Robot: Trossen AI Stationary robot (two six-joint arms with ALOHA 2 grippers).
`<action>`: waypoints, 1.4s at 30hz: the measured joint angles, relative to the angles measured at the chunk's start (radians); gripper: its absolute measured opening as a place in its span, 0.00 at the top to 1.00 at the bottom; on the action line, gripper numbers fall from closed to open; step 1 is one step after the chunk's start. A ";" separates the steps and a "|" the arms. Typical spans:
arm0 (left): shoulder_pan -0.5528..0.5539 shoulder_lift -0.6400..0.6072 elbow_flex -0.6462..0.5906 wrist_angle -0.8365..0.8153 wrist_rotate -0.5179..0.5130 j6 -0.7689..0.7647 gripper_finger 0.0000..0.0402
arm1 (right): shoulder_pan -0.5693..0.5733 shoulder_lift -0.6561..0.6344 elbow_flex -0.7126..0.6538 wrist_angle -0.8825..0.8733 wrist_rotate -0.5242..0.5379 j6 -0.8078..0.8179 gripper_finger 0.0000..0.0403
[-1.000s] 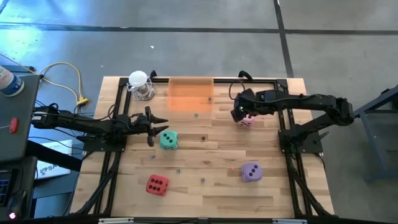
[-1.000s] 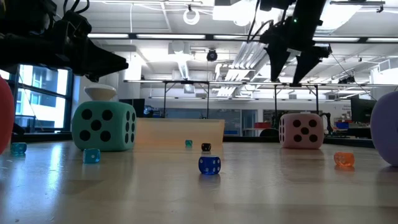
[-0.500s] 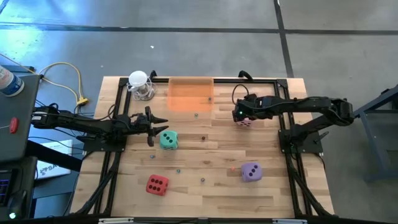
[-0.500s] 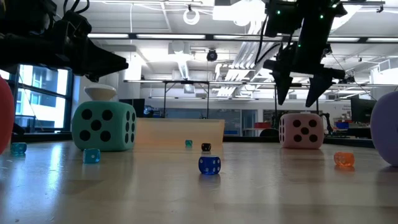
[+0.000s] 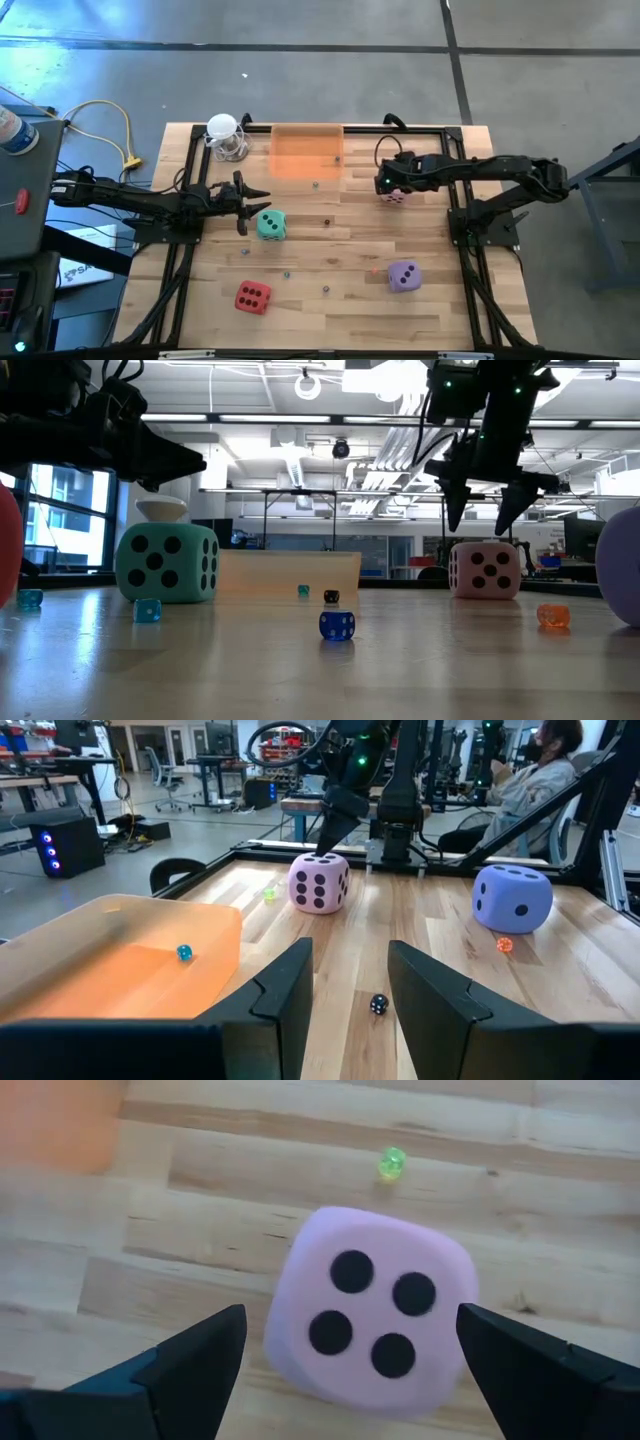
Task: Pick & Place Dice
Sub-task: Put the large pink die into the bin
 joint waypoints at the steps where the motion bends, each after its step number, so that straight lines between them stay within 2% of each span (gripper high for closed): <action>1: 0.000 0.000 0.000 0.000 0.000 0.000 0.68 | 0.001 0.000 0.000 -0.017 0.001 0.022 0.12; 5: 0.000 0.000 0.000 0.000 0.000 -0.002 0.68 | 0.000 0.000 0.000 -0.083 0.027 0.091 0.12; 9: 0.000 0.000 0.000 -0.001 0.000 -0.003 0.68 | 0.001 0.000 -0.001 -0.083 0.018 0.094 0.12; 30: 0.000 0.000 0.000 -0.004 0.000 -0.005 0.68 | 0.015 0.000 -0.001 0.026 -0.007 -0.032 0.12; 42: 0.000 0.000 0.000 -0.004 0.000 -0.016 0.68 | 0.014 0.000 -0.001 0.056 0.026 -0.091 0.12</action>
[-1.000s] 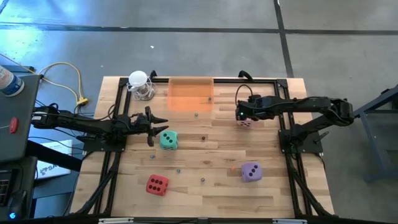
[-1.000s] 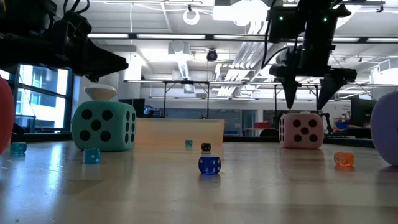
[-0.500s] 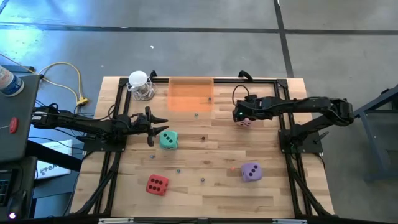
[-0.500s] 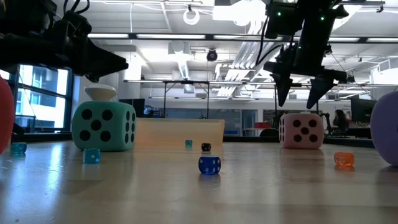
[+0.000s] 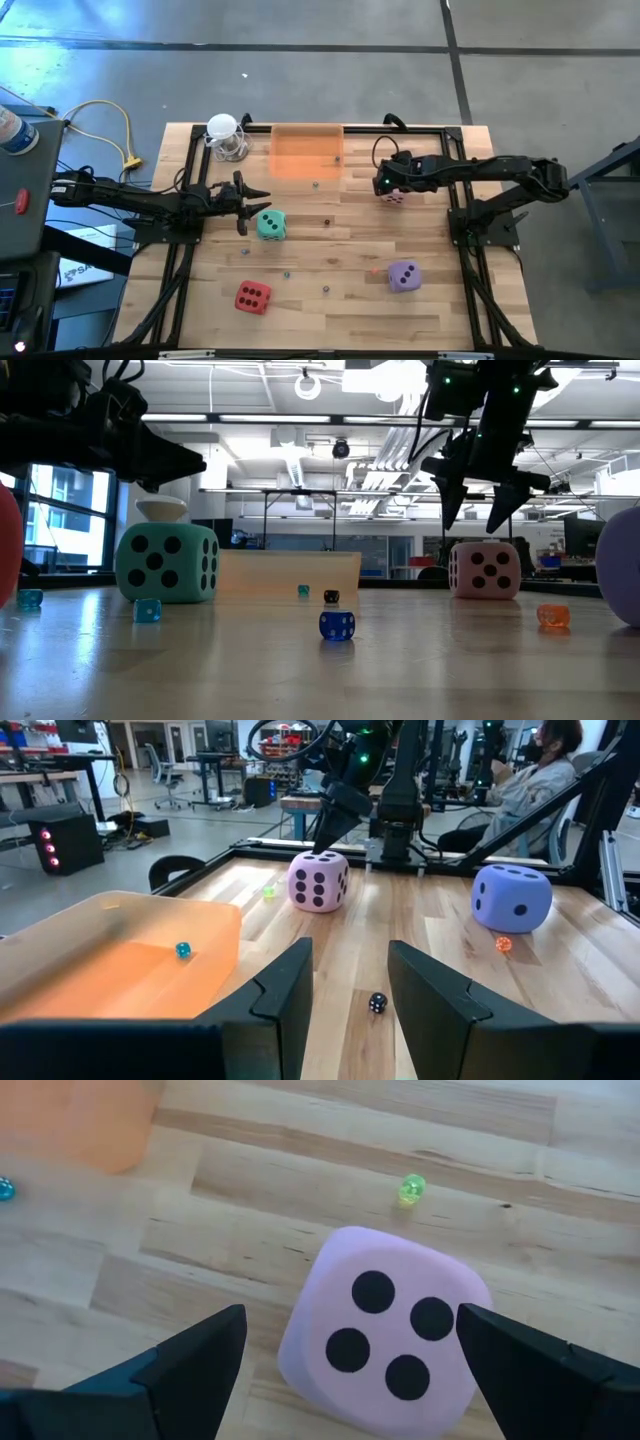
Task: Pick & Place Dice
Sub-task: Put the large pink die into the bin
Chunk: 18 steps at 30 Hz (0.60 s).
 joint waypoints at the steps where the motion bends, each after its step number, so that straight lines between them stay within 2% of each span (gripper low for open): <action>1: 0.000 0.000 0.000 0.000 0.000 0.000 0.68 | 0.000 0.000 0.000 0.000 0.000 0.000 0.12; 9: 0.000 0.000 0.000 0.000 0.000 -0.001 0.68 | 0.002 0.000 0.000 0.001 0.008 0.025 0.02; 13: 0.000 0.000 0.000 0.000 0.000 -0.002 0.68 | 0.020 0.000 0.000 0.013 0.000 -0.043 0.02; 18: 0.000 0.000 0.000 0.000 0.000 -0.004 0.68 | 0.028 0.000 0.000 0.017 0.023 0.057 0.05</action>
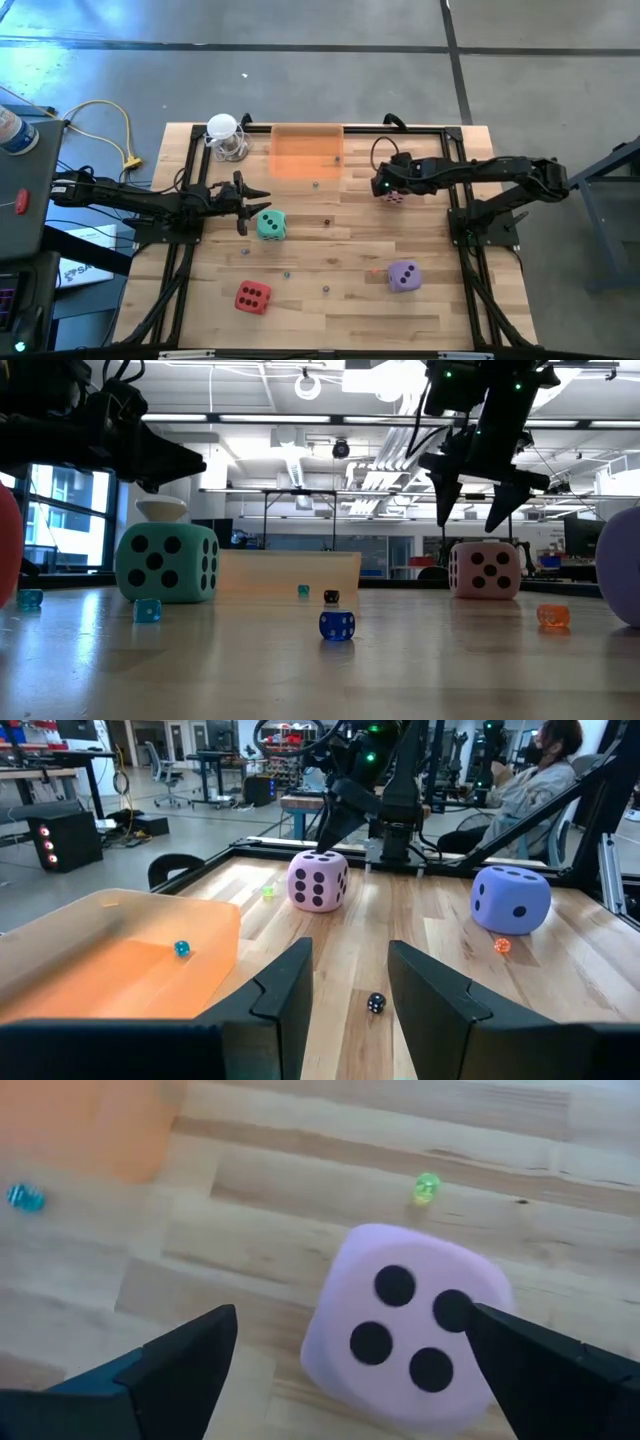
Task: Pick & Place Dice
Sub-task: Put the large pink die into the bin
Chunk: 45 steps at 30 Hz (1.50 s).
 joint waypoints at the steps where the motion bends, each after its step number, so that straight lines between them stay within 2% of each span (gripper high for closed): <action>1: 0.000 0.000 0.000 0.000 0.000 0.000 0.68 | 0.000 0.000 0.000 0.000 0.001 0.015 0.05; 13: 0.000 0.000 0.000 -0.004 0.000 0.000 0.68 | -0.004 0.000 0.000 -0.112 0.012 0.109 0.13; 25: 0.000 0.000 0.000 -0.003 0.000 0.000 0.68 | -0.004 0.000 0.000 -0.108 0.012 0.105 0.14; 33: 0.000 0.000 0.000 -0.003 0.000 0.000 0.68 | -0.001 0.000 0.000 -0.076 -0.006 0.068 0.14; 45: 0.000 0.000 0.000 -0.006 0.000 0.000 0.68 | 0.033 0.000 0.000 0.082 -0.005 -0.032 0.15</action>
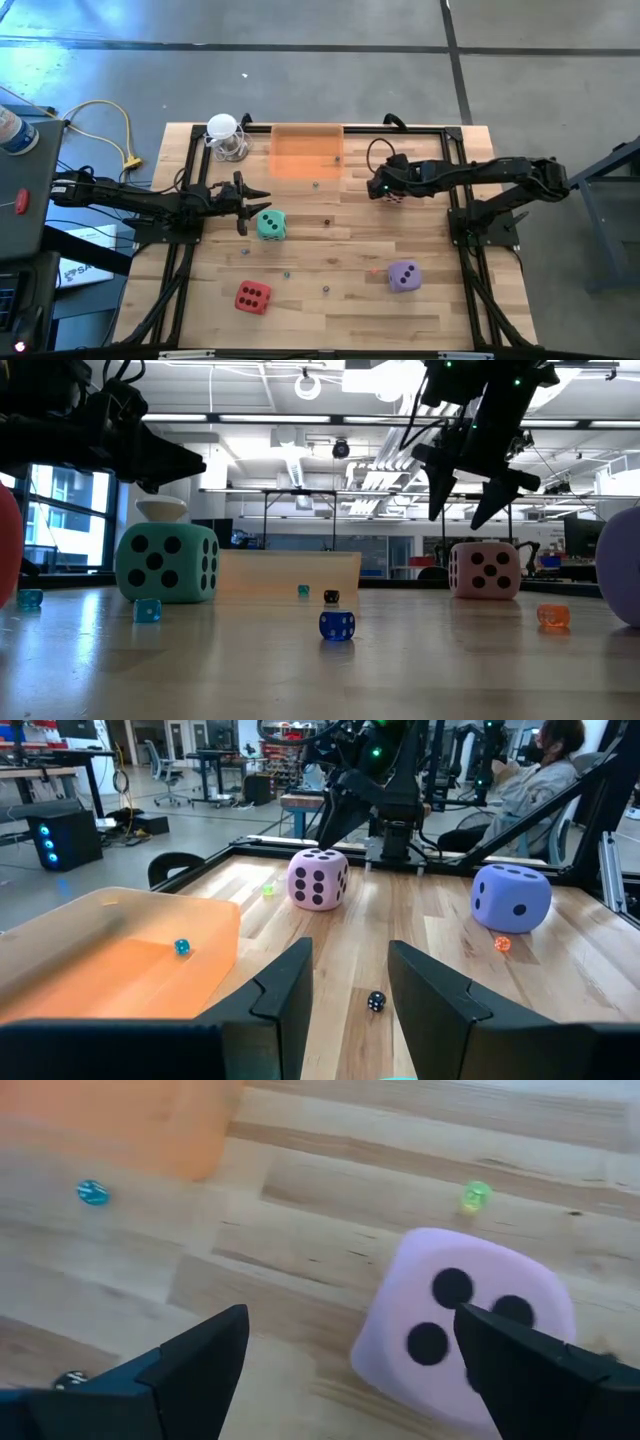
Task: Pick & Place Dice
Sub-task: Put the large pink die into the bin
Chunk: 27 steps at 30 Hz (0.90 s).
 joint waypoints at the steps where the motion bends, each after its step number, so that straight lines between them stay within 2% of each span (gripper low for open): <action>1: 0.000 0.000 0.000 -0.002 0.000 0.000 0.68 | -0.001 0.000 0.000 0.005 0.002 -0.007 0.15; 9: 0.000 0.000 0.000 -0.007 0.000 0.000 0.68 | -0.001 0.000 0.000 0.008 0.001 -0.027 0.13; 17: 0.000 0.000 0.000 -0.007 0.000 0.000 0.68 | -0.001 0.000 0.000 0.035 -0.002 -0.062 0.02; 27: 0.000 0.000 0.000 -0.008 0.000 0.000 0.68 | 0.002 0.000 0.000 0.054 -0.003 -0.079 0.02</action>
